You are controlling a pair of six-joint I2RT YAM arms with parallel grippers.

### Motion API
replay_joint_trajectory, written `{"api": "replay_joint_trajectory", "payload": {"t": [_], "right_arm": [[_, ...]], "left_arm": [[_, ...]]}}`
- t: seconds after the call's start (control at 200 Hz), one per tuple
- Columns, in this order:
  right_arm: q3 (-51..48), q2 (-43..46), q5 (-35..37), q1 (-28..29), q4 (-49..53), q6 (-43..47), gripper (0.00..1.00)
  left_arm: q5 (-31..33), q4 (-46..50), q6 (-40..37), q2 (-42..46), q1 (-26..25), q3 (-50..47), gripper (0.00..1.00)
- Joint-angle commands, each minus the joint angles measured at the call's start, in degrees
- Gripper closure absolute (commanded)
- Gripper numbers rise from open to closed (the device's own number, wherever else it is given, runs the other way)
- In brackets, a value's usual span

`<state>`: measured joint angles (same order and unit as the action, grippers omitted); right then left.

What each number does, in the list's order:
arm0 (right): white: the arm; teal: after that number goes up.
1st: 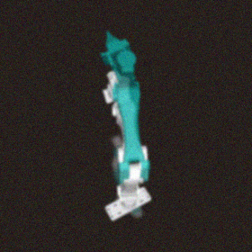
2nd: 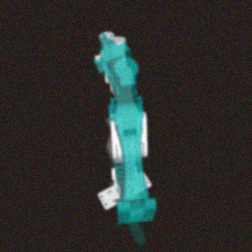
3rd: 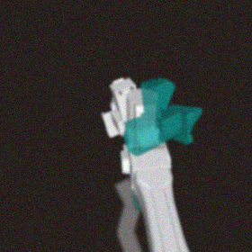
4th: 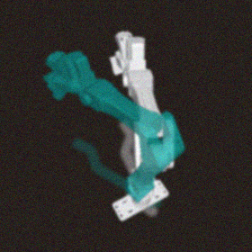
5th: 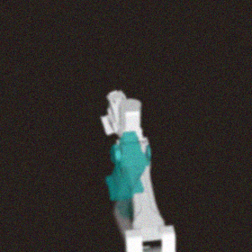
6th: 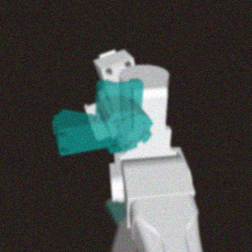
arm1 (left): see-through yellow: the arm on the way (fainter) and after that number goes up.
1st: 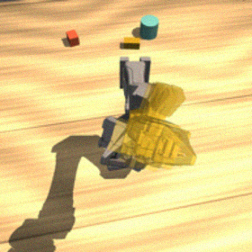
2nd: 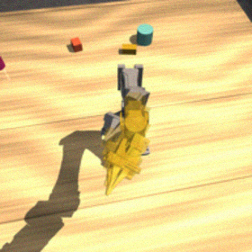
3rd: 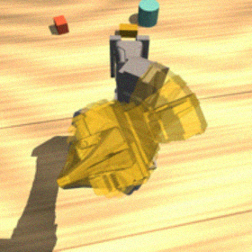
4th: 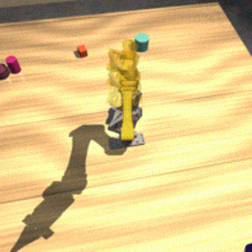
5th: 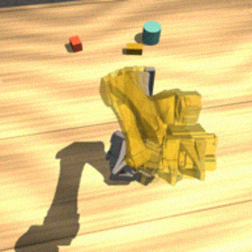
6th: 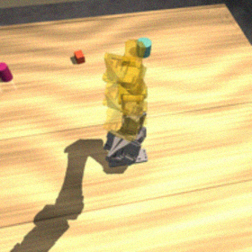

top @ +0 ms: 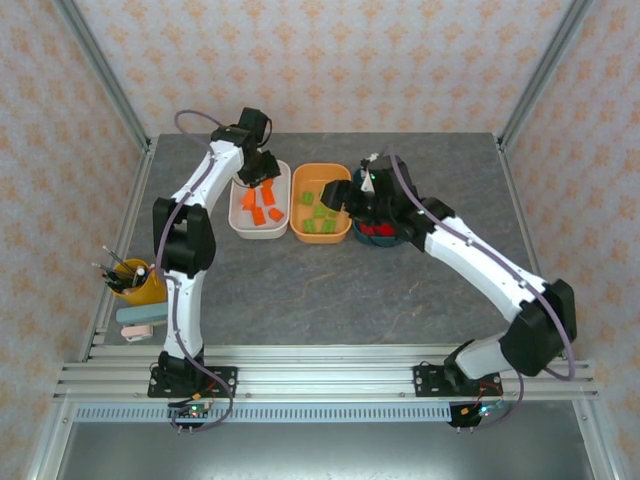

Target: Sort the legos into containers by color

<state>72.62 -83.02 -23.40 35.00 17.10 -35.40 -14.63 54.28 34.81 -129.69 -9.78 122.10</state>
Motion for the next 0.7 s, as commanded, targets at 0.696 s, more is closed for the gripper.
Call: {"api": "replay_joint_trajectory", "payload": {"t": [0.696], "right_arm": [[13.33,-9.92,2.09,0.45,1.91,3.11,0.28]], "left_arm": [[-4.35,-0.29,3.6,-7.04,1.61,11.34,0.35]]}}
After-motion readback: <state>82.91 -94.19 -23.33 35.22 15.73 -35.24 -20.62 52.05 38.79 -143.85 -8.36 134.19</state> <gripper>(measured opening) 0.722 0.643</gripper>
